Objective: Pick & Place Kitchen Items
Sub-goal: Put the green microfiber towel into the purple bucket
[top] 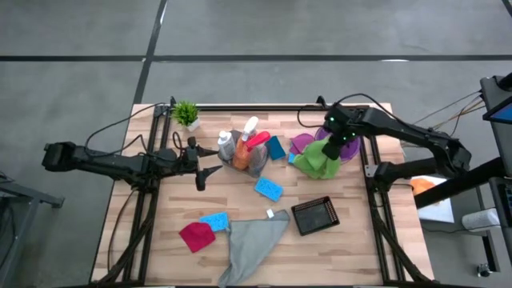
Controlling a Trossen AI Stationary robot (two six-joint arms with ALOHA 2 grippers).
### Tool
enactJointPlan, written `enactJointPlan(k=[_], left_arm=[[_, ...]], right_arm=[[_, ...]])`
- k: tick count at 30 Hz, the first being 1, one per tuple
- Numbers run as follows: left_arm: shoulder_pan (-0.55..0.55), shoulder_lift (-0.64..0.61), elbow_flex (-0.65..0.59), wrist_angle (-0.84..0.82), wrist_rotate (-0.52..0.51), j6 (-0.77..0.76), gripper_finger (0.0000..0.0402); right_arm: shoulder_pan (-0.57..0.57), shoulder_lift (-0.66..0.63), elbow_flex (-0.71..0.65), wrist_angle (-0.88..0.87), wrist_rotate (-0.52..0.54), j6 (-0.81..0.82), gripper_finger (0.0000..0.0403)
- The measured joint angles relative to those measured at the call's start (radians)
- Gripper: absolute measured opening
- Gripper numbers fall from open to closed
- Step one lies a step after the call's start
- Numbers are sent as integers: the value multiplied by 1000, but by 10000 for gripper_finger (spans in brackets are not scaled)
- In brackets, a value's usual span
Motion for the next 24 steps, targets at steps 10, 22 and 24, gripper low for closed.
enactJointPlan(k=[10, 22, 24], left_arm=[[0, 0, 0, 0, 0, 3, 264], [0, 0, 0, 0, 0, 3, 264], [0, 0, 0, 0, 0, 3, 264]], right_arm=[[0, -44, 16, -4, 30, 4, 256], [2, -123, 115, -17, 161, -54, 300], [2, -132, 125, -44, 219, -53, 300]])
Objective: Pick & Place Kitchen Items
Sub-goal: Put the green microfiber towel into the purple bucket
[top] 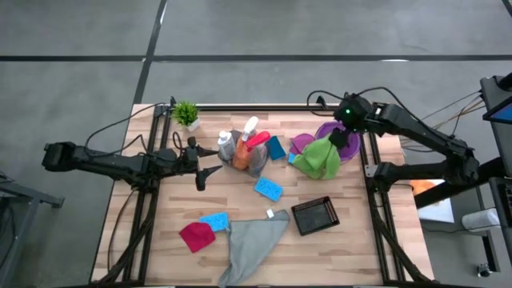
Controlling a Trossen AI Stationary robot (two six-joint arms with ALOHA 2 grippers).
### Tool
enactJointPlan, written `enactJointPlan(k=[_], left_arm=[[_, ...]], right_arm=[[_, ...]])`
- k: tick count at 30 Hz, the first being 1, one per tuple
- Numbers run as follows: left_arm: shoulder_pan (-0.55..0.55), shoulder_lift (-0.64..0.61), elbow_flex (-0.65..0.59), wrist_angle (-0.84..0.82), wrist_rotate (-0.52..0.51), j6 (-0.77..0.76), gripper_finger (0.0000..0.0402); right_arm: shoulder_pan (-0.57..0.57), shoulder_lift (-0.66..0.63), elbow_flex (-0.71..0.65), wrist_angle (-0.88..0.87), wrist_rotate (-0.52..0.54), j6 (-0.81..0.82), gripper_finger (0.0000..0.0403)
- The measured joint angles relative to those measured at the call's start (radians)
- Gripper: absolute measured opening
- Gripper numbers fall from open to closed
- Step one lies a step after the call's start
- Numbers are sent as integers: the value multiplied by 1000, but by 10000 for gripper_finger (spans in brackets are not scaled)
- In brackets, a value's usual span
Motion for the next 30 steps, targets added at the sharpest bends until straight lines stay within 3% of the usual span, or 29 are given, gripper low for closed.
enactJointPlan(k=[5, 11, 22, 26, 30], left_arm=[[0, 0, 0, 0, 0, 0, 264], [0, 0, 0, 0, 0, 0, 264], [0, 0, 0, 0, 0, 0, 264], [0, 0, 0, 0, 0, 0, 264], [0, 0, 0, 0, 0, 0, 264]], right_arm=[[0, -5, 15, -91, 162, 39, 300], [69, -41, 15, -35, 92, 15, 300], [537, 47, 2, 19, 35, -41, 300], [682, 138, 2, 53, 87, -36, 300], [747, 245, 1, 58, 157, -37, 300]])
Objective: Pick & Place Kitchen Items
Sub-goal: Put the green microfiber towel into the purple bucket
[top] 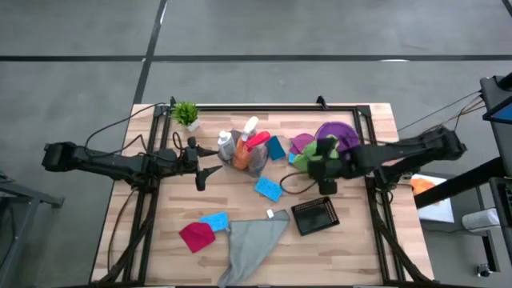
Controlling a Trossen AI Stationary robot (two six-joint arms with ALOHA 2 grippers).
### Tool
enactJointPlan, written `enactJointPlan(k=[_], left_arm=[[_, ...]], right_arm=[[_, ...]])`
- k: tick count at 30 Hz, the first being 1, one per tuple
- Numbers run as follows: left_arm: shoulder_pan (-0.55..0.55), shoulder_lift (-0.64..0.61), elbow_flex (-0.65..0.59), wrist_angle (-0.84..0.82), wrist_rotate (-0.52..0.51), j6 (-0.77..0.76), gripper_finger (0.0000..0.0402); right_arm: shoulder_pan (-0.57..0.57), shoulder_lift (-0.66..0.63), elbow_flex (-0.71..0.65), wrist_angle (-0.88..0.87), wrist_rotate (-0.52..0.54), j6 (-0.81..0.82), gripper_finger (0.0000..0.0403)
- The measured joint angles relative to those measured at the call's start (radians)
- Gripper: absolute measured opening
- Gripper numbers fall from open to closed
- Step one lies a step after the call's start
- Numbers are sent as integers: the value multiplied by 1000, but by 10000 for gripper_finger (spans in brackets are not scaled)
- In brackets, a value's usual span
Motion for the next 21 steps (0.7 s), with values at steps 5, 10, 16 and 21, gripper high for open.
enactJointPlan(k=[5, 10, 16, 21], left_arm=[[0, 0, 0, 0, 0, 0, 264], [0, 0, 0, -1, 0, 0, 264], [0, 0, 0, -1, 0, 0, 264], [0, 0, 0, -2, 0, 0, 264]], right_arm=[[-10, 120, 15, -2, 36, -30, 300], [-39, 204, 73, 11, 39, -101, 300], [-87, 292, 126, 17, -36, -166, 300], [-131, 332, 130, 17, -45, -181, 300]])
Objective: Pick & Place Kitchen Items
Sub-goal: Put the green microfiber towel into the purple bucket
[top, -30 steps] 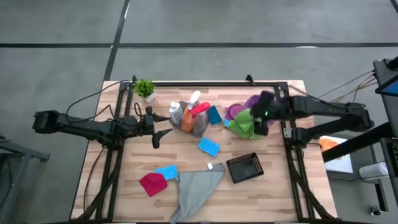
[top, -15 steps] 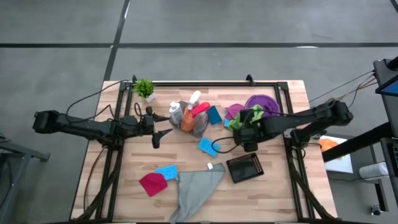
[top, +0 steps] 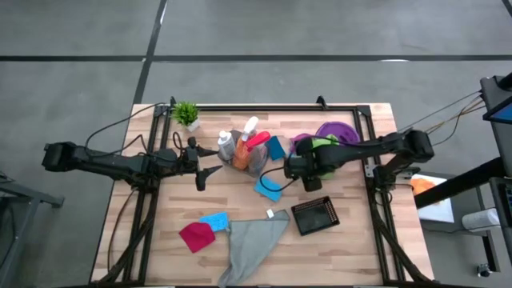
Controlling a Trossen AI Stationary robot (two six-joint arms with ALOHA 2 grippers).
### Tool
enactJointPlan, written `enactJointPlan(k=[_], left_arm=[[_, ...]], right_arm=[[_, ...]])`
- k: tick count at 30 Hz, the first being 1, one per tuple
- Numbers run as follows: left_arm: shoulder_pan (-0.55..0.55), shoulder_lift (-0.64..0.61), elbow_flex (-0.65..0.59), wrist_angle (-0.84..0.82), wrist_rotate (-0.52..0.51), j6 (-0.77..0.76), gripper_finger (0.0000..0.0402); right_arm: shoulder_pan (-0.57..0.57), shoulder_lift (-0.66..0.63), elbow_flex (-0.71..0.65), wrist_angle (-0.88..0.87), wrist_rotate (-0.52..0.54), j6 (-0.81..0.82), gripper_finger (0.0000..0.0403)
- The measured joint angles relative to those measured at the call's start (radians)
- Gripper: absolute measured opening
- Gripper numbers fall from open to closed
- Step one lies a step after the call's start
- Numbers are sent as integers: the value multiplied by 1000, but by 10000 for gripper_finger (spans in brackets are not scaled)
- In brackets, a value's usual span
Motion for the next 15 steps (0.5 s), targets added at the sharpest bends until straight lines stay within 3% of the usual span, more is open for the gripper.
enactJointPlan(k=[10, 15], left_arm=[[0, 0, 0, 0, 0, 0, 264], [0, 0, 0, -1, 0, 0, 264]], right_arm=[[-58, 44, 0, 3, 2, -7, 298], [-57, 52, 0, -4, 5, -7, 246]])
